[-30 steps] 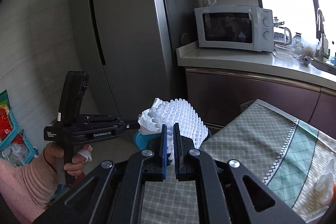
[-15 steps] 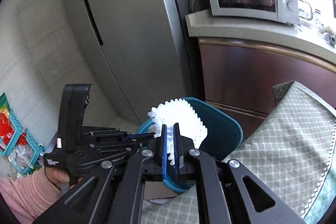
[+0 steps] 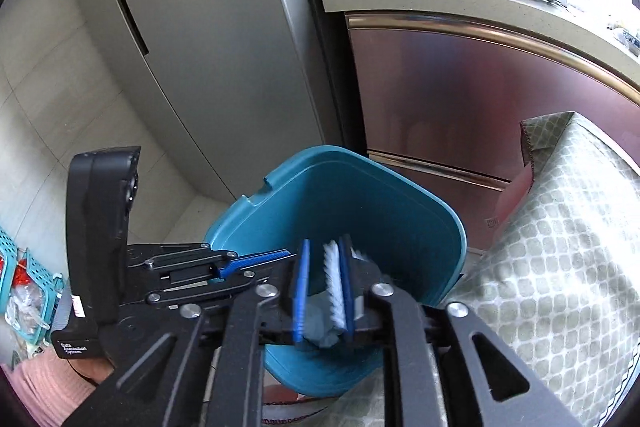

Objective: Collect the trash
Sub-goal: 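Carry tissue and foam net to the teal bin and open both tools, then move both open tools back over the table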

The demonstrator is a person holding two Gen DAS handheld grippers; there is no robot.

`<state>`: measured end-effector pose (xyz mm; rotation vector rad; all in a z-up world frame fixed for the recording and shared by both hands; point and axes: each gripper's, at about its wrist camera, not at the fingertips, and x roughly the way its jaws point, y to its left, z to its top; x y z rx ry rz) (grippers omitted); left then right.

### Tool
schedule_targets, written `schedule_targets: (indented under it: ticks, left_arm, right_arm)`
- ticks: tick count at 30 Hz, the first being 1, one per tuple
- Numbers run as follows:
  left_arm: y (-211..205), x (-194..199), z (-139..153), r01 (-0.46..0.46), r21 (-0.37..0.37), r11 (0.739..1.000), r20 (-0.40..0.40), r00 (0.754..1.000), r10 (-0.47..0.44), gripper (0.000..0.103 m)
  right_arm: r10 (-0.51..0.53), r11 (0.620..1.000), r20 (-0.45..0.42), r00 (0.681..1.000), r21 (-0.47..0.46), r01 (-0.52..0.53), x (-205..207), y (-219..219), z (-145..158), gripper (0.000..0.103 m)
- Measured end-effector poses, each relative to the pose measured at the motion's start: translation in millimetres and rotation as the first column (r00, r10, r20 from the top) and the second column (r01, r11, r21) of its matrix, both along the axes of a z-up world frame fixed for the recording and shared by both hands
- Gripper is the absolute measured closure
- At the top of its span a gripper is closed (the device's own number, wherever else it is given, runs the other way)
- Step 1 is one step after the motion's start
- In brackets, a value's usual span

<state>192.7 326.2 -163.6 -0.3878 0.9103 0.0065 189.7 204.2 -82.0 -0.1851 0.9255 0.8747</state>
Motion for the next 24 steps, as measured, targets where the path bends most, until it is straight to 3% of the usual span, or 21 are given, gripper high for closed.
schedule_targets:
  ticks: [10, 14, 19, 24]
  left_arm:
    - [-20, -10, 26, 0.028, -0.001, 1.000, 0.075, 0.997, -0.027, 0.097]
    - [-41, -20, 51, 0.084, -0.003, 0.996, 0.141, 0.987, -0.083, 0.086]
    - [-90, -32, 82, 0.206, 0.012, 0.978, 0.233, 0.951, -0.203, 0.077]
    - [-156, -46, 101, 0.373, 0.032, 0.927, 0.280, 0.887, -0.367, 0.071]
  right_arm:
    - [-0.012, 0.997, 0.020, 1.000, 0.076, 0.010, -14, -47, 21, 0.084]
    - [-0.027, 0.995, 0.062, 0.998, 0.099, 0.021, -30, -78, 40, 0.079]
    - [-0.101, 0.986, 0.122, 0.987, 0.143, 0.083, -52, -138, 66, 0.070]
    - [-0.227, 0.964, 0.154, 0.962, 0.180, 0.198, -76, -215, 86, 0.066]
